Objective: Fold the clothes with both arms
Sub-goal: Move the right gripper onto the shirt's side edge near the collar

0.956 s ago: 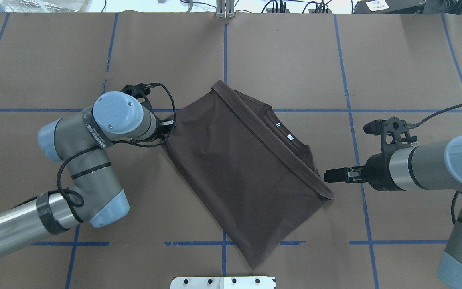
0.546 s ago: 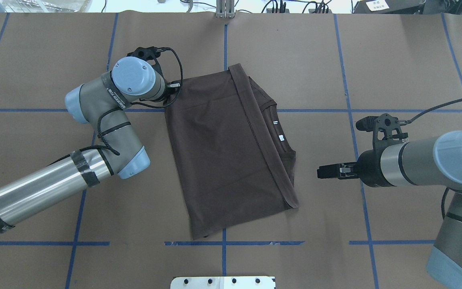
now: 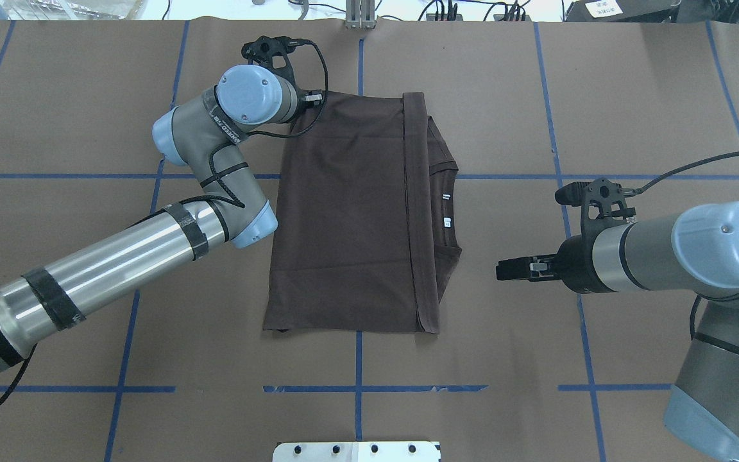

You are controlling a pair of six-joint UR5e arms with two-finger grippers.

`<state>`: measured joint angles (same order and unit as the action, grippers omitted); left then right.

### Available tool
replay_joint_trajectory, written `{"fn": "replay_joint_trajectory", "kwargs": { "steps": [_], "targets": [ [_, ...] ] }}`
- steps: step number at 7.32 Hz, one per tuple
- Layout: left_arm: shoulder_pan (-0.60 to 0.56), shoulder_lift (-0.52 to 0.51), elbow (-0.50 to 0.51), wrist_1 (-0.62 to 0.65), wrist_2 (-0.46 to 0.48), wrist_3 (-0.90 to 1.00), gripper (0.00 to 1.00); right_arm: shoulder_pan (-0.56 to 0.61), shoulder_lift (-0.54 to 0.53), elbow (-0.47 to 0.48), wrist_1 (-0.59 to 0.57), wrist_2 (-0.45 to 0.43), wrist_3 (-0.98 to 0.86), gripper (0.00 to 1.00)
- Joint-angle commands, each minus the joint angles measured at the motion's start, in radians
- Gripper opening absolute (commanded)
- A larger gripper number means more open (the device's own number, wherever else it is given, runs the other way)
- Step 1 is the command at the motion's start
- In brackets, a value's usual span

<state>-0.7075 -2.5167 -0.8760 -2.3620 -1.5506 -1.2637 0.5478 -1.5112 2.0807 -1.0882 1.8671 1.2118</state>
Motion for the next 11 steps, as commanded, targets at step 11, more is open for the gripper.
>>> {"fn": "replay_joint_trajectory", "kwargs": {
  "steps": [11],
  "targets": [
    [-0.050,0.266,-0.506,0.188,-0.184,0.090,1.00,-0.118,0.491,-0.255,-0.560,-0.074,-0.002,1.00]
  ]
}}
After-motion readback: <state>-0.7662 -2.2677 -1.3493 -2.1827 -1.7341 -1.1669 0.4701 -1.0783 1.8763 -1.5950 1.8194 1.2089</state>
